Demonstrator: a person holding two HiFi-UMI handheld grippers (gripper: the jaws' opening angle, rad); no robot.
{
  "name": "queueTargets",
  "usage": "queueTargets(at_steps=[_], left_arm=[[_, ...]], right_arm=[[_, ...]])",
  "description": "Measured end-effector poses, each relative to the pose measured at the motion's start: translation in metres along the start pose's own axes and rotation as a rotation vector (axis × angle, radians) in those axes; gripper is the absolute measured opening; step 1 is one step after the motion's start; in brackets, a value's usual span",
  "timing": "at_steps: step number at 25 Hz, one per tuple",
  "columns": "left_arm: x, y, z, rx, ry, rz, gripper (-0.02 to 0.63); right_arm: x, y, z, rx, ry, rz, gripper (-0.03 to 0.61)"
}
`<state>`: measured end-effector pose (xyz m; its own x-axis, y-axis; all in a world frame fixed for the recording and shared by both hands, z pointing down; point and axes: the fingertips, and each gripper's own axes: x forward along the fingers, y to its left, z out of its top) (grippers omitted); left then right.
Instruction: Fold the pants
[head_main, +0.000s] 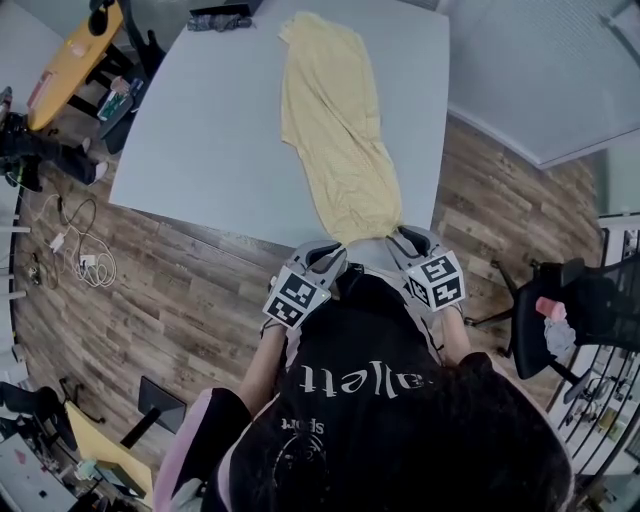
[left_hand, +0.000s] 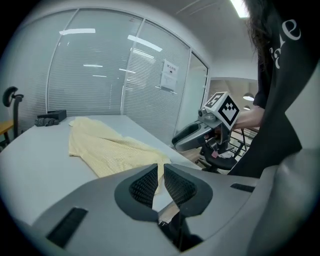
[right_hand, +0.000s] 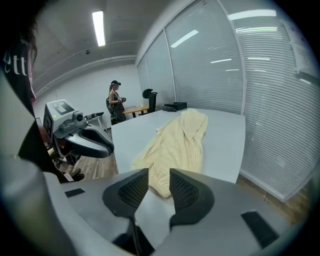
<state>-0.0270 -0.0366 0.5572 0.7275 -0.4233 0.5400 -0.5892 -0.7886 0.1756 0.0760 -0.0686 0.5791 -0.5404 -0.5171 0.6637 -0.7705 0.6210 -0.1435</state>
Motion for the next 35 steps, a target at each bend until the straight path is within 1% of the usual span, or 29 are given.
queueTargets(at_steps=[3,5,6,11,14,19,24,26,28,30,31,33,35], left_arm=[[0.015,0.007,-0.002,-0.016,0.007,0.009,0.052],[0.025,0.007,-0.006,-0.02,0.03,-0.009,0.11],[0.03,0.006,-0.01,-0.017,0.048,-0.019,0.136],[0.052,0.006,-0.036,-0.003,0.163,-0.049,0.186],[0.064,0.007,-0.052,0.016,0.226,-0.056,0.202],[0.078,0.01,-0.062,0.022,0.27,-0.072,0.216],[0.084,0.012,-0.068,0.036,0.307,-0.083,0.218],[0.085,0.015,-0.069,0.029,0.31,-0.081,0.218],[0.086,0.018,-0.068,0.029,0.31,-0.074,0.215],[0.087,0.02,-0.069,0.034,0.31,-0.072,0.205],[0.088,0.021,-0.069,0.034,0.309,-0.071,0.185],[0.089,0.023,-0.069,0.023,0.303,-0.072,0.179],[0.09,0.024,-0.068,0.008,0.298,-0.067,0.168]], right_arm=[[0.012,-0.008,-0.013,-0.034,0.056,0.043,0.141],[0.02,-0.011,-0.02,-0.084,0.095,0.08,0.152],[0.024,-0.013,-0.023,-0.115,0.114,0.095,0.158],[0.043,-0.017,-0.036,-0.259,0.194,0.185,0.2],[0.049,-0.02,-0.045,-0.29,0.24,0.228,0.225],[0.06,-0.021,-0.058,-0.339,0.305,0.267,0.238],[0.063,-0.019,-0.069,-0.504,0.372,0.29,0.251],[0.065,-0.02,-0.068,-0.519,0.379,0.276,0.24],[0.067,-0.024,-0.065,-0.497,0.37,0.254,0.185],[0.068,-0.027,-0.064,-0.492,0.36,0.247,0.169],[0.069,-0.028,-0.064,-0.495,0.356,0.244,0.164],[0.069,-0.029,-0.064,-0.493,0.345,0.23,0.153],[0.069,-0.031,-0.063,-0.477,0.332,0.213,0.126]])
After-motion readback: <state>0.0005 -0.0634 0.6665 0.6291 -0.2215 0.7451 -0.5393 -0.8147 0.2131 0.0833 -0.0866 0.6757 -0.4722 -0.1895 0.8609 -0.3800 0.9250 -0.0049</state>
